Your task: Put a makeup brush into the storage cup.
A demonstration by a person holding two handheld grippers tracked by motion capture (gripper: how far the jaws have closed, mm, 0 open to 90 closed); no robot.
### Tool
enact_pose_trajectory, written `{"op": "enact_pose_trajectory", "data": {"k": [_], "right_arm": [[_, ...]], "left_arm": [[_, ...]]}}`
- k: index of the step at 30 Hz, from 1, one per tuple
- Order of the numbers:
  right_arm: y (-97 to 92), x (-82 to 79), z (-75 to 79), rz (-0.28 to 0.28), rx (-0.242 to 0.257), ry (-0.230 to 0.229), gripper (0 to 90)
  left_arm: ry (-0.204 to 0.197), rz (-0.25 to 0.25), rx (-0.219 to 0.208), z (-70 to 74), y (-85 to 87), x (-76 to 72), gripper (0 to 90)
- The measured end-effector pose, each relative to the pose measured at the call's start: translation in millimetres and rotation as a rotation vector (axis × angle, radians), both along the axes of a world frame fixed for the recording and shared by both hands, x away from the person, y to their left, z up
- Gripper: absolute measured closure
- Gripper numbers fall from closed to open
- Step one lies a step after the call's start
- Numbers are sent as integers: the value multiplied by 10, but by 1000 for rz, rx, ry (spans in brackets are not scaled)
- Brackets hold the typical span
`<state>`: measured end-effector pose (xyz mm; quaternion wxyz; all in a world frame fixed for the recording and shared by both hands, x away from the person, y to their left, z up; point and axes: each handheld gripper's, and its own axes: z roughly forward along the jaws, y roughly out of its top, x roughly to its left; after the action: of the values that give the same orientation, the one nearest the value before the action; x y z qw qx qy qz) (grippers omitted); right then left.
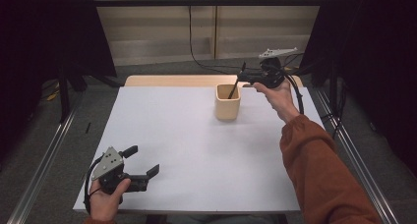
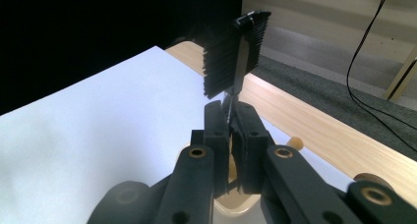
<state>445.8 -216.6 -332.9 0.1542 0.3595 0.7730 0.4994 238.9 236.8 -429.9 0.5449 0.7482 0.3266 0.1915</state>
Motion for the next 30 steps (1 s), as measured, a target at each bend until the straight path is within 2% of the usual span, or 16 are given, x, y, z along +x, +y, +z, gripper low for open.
{"op": "enact_pose_trajectory", "data": {"k": [30], "right_arm": [[14,56,-276,-18,7,43,853]], "left_arm": [[10,-3,2,-9,16,17,32]]}}
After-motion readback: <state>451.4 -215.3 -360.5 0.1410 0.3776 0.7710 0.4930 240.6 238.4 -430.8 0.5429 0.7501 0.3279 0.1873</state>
